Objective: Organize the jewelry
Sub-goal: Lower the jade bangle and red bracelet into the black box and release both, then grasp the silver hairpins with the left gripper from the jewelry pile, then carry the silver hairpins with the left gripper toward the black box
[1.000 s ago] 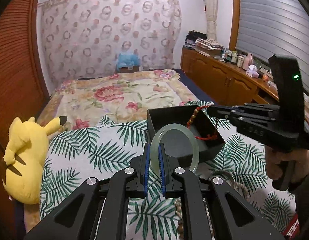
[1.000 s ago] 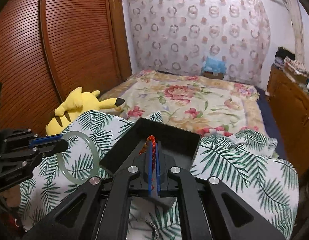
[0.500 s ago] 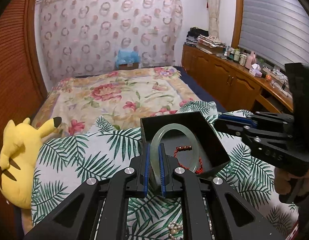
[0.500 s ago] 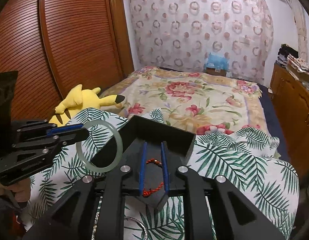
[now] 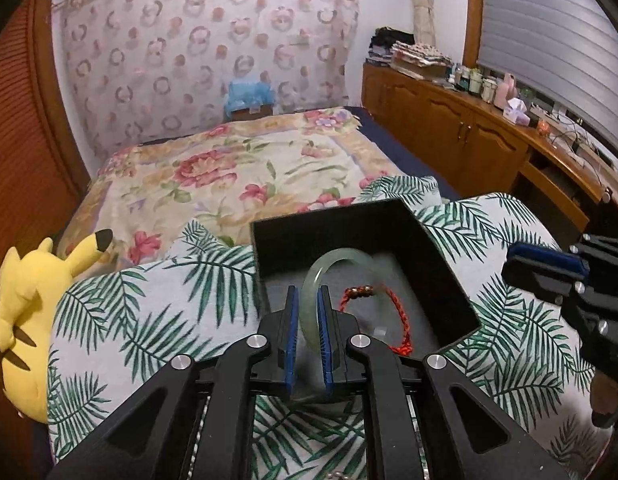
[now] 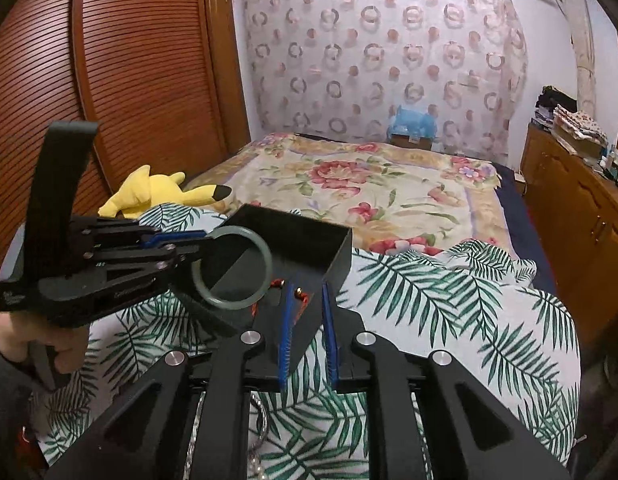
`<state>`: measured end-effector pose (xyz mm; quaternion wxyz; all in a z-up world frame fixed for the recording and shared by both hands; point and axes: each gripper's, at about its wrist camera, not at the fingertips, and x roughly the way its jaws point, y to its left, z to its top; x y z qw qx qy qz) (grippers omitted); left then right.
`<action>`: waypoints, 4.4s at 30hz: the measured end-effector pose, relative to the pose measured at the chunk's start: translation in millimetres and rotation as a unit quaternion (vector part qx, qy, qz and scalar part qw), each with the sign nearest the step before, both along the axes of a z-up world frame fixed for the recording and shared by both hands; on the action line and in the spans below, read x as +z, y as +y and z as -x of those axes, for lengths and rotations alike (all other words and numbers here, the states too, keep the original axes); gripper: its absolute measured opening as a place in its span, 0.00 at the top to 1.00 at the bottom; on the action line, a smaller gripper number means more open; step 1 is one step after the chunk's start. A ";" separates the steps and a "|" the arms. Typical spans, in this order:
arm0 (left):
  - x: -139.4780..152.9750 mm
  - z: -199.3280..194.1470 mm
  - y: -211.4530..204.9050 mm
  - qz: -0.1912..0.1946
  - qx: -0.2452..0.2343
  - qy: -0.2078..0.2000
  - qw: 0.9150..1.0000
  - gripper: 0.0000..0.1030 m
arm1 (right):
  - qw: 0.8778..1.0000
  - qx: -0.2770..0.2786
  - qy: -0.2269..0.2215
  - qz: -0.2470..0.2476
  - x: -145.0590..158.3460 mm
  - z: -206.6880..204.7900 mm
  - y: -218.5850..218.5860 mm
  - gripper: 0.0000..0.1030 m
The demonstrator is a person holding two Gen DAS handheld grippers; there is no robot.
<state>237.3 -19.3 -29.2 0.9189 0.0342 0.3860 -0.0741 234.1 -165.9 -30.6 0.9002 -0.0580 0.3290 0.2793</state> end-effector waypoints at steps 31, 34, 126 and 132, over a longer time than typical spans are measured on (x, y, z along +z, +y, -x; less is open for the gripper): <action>-27.8 155.9 22.8 0.063 -0.018 -0.008 0.998 0.63 | 0.999 0.020 0.026 -0.009 -39.2 127.3 -17.0 0.85; -34.3 159.5 20.6 0.065 -0.020 -0.001 0.998 0.63 | 0.999 0.026 0.032 -0.002 -45.3 129.7 -10.1 0.85; 26.5 166.7 39.1 0.098 -0.029 -0.104 0.989 0.99 | 0.991 0.062 0.071 0.092 -66.5 36.7 31.3 0.82; 33.7 147.9 37.9 0.095 -0.033 -0.105 0.989 0.99 | 0.991 0.076 0.063 0.091 -65.1 39.5 32.2 0.94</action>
